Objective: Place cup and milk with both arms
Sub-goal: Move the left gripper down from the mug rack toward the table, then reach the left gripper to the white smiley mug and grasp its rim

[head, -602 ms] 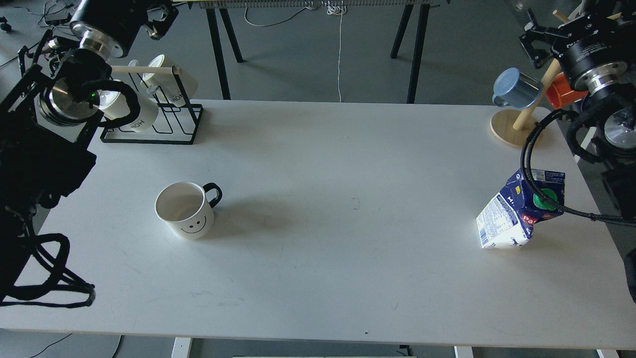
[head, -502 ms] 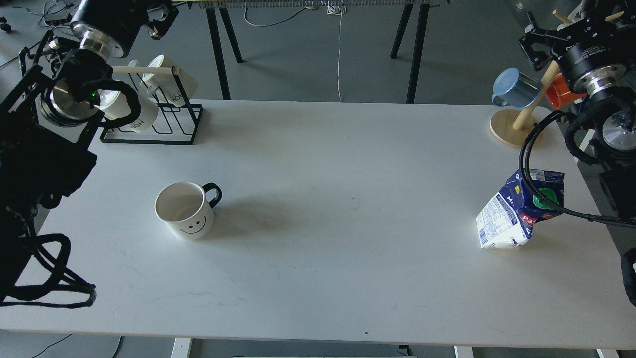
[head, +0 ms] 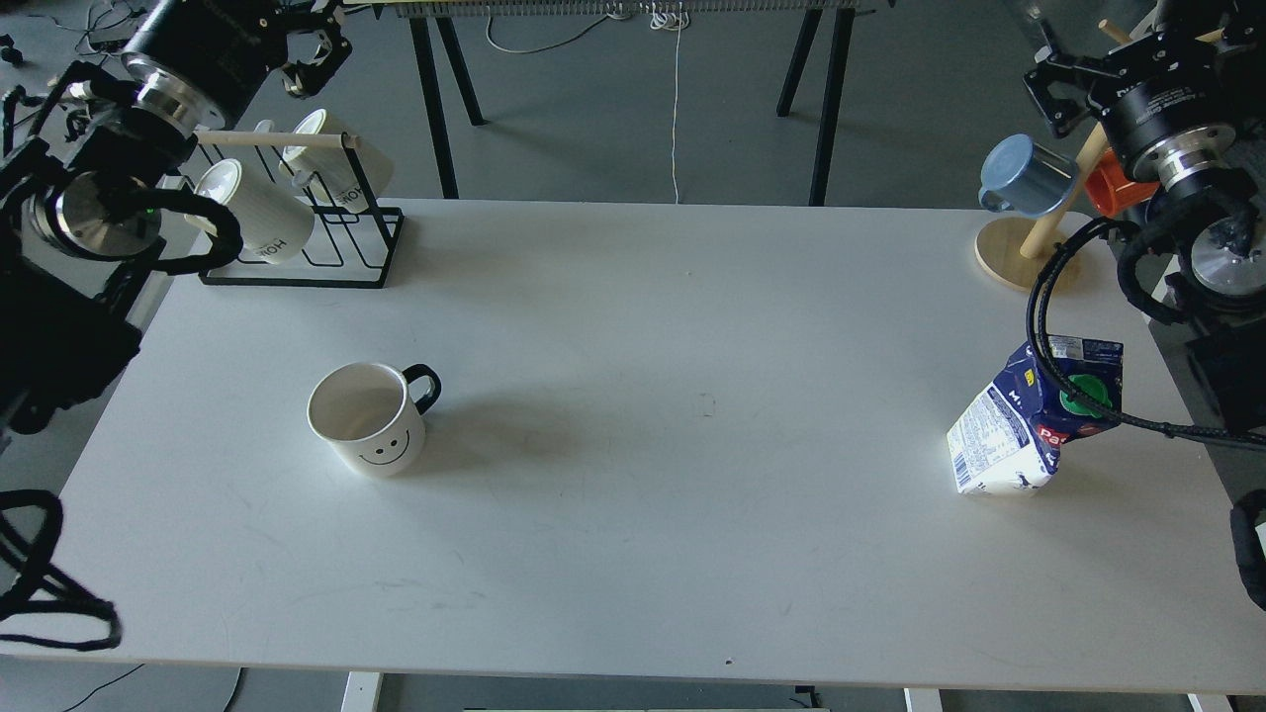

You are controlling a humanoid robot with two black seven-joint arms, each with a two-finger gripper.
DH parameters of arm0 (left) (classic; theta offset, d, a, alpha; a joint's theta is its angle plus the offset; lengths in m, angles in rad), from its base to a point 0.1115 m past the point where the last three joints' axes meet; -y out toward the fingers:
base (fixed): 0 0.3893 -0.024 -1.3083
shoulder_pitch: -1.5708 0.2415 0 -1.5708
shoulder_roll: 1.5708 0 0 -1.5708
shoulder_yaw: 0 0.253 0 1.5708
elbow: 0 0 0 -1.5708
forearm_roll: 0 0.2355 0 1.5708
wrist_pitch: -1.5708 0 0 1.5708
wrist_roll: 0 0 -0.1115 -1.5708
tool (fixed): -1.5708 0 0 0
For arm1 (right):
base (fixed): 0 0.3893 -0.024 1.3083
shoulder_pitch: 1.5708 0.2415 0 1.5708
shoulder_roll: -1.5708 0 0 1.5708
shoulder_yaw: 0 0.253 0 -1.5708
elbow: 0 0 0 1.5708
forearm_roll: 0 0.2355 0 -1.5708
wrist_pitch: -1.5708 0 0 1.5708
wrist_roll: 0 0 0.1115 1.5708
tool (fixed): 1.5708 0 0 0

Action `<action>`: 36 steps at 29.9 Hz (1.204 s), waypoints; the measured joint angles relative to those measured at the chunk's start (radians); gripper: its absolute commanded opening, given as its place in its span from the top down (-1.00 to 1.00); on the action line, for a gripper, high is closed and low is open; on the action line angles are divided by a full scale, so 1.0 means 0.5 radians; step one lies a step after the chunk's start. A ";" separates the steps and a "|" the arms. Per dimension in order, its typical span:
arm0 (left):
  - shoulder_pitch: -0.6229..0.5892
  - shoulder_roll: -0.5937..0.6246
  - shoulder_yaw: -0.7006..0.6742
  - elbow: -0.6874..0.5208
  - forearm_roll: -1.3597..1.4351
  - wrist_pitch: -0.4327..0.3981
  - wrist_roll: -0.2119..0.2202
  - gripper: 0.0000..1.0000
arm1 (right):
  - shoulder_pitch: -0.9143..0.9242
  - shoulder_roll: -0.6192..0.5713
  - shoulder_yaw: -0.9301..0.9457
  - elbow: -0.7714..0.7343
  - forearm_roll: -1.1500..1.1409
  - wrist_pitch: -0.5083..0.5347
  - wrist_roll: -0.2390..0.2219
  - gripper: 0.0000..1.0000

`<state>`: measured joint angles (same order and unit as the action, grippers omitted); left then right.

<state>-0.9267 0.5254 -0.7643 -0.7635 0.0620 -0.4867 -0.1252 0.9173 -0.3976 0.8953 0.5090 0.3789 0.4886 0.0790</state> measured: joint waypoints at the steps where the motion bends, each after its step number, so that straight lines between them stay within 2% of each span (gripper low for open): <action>1: -0.001 0.064 0.068 -0.048 0.047 -0.002 -0.004 -0.91 | 0.000 0.000 0.002 0.000 0.000 0.000 0.001 -0.98; 5: -0.004 0.307 0.246 -0.302 0.376 -0.005 -0.010 -0.79 | 0.000 0.000 0.003 0.001 0.000 0.000 0.001 -0.98; 9: 0.008 0.490 0.312 -0.533 0.834 -0.006 -0.012 -0.66 | 0.000 -0.013 -0.001 0.001 0.000 0.000 0.002 -0.98; 18: 0.016 0.763 0.401 -0.893 1.630 -0.004 -0.014 -0.73 | -0.002 -0.025 -0.005 0.003 -0.003 0.000 -0.001 -0.98; 26: 0.023 1.085 0.674 -1.203 1.819 -0.004 -0.020 -0.63 | -0.002 -0.027 -0.006 0.005 -0.009 0.000 -0.002 -0.98; 33: 0.061 1.155 0.806 -1.458 2.420 -0.004 -0.060 -0.57 | -0.011 -0.007 -0.008 0.005 -0.012 0.000 -0.001 -0.98; 36: 0.075 1.159 0.828 -1.501 2.809 -0.004 -0.129 -0.57 | -0.008 0.000 -0.008 0.004 -0.012 0.000 0.001 -0.98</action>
<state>-0.8893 1.1047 -0.3503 -1.5140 1.4665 -0.4887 -0.1898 0.9132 -0.3978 0.8913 0.5110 0.3727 0.4886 0.0793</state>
